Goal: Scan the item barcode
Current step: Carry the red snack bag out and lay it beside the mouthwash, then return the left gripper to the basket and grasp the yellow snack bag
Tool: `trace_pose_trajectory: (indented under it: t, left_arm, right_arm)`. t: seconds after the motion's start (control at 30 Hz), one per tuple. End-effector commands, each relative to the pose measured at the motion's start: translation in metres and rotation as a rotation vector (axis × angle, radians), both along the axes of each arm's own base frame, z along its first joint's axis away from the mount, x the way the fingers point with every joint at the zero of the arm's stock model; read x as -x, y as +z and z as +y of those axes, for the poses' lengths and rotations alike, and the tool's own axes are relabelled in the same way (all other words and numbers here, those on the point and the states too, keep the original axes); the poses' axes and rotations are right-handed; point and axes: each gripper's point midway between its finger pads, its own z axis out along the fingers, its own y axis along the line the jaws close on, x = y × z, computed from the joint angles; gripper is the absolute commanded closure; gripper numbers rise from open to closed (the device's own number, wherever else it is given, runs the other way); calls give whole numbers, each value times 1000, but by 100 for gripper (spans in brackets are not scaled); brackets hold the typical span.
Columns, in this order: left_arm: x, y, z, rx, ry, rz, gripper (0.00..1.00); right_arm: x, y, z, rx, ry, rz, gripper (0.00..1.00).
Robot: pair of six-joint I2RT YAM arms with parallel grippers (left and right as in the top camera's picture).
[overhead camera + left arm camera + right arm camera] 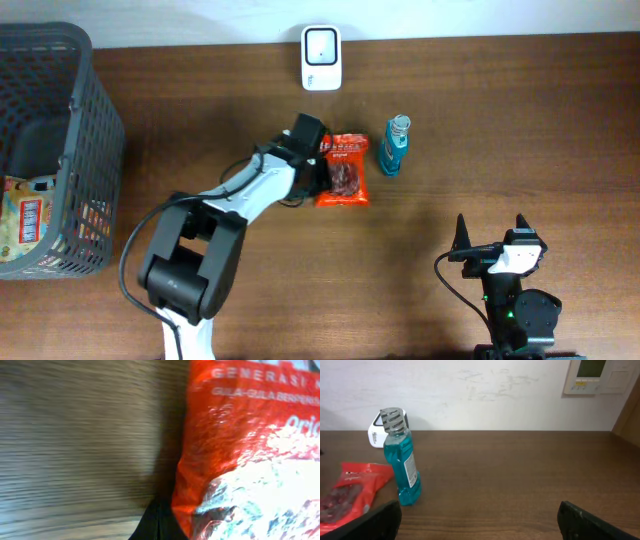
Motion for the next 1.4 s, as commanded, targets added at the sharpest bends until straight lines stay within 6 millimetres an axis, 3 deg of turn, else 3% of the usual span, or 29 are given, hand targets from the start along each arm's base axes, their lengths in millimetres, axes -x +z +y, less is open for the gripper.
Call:
trace_pose_trajectory:
  t: [0.0,0.13,0.23,0.47,0.63,0.77,0.9,1.07,1.13,1.2,1.27,1.37]
  left_arm:
    - [-6,2,-9,2,-26,-31,100]
    - [-16,2,2,-44,5,-69,99]
    - [-30,4,24,-148,60,-135,98]
    - [-39,14,-15,32,-1,-171,100]
    - [-32,-10,-20,44,-18,-117,100]
    - [-37,-5,-25,71,-23,-139,100]
    - [-38,9,-46,173,-69,-125,100]
    - [-37,9,-43,154,-62,-114,100]
    - [-37,9,-30,93,-36,-109,100]
    - [-42,16,-9,12,4,-105,100]
    - [-52,45,19,-87,-9,-135,100]
    - [-67,139,82,-260,27,-232,85]
  right_arm:
    - [0,-3,0,6,0,5,2]
    - [0,-3,0,7,0,5,2]
    - [0,-3,0,6,0,5,2]
    - [0,-3,0,6,0,5,1]
    - [0,-3,0,6,0,5,2]
    - [0,-3,0,6,0,5,2]
    - [0,-3,0,6,0,5,2]
    - [0,-3,0,6,0,5,2]
    - [0,-3,0,7,0,5,1]
    - [0,-3,0,7,0,5,2]
    - [0,-3,0,6,0,5,2]
    - [0,-3,0,6,0,5,2]
